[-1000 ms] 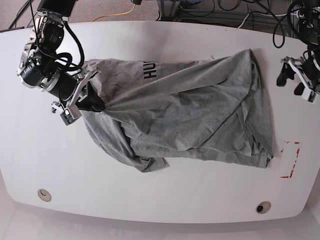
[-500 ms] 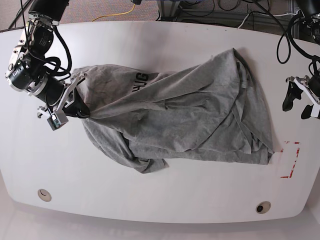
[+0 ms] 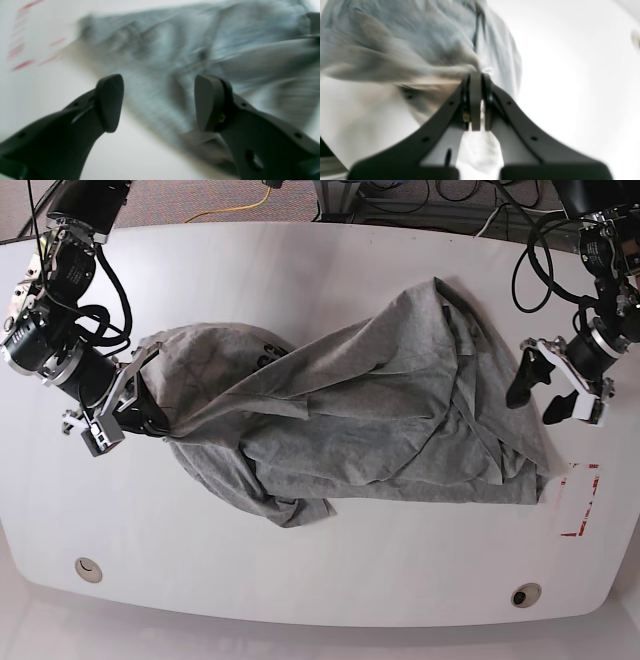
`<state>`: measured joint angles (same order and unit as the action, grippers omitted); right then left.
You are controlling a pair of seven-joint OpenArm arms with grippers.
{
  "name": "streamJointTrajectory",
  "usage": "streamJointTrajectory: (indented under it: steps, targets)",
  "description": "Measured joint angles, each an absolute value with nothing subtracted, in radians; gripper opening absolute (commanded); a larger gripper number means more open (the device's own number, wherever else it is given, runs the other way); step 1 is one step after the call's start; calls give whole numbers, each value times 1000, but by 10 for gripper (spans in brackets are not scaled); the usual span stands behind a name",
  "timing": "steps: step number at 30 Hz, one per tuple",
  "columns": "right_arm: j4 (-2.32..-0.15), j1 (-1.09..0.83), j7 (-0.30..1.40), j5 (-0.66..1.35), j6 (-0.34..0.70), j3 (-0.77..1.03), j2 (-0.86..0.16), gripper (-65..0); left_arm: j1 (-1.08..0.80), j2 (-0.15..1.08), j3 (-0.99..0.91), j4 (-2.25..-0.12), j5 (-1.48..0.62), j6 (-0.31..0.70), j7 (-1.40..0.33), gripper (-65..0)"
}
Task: Layout the t-shirt on the table in an organized manner, then fold the t-shirt properly
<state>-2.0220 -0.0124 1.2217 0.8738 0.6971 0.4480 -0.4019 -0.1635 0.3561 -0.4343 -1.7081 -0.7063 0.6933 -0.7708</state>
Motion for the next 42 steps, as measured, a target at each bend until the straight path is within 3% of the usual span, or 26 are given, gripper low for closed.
streamJointTrajectory:
  steps: [10,20,30,42]
  targets:
    - [-2022,-15,1232,871,699,446,-397,-650,-179,361,-152,-1821,-713,701,-834,-235]
    - [-2021,-15,1232,869,699,417,-393,-650,-148,370,2,-1908,-477,697,-837,-235]
    - [-2020,-15,1231,869,699,414,-393,-650,-107,398,11,-1937,-229,698,-833,-232]
    - [-2020,-15,1232,868,699,399,-388,-650,-117,490,10,-1936,-203,698,-859,-232]
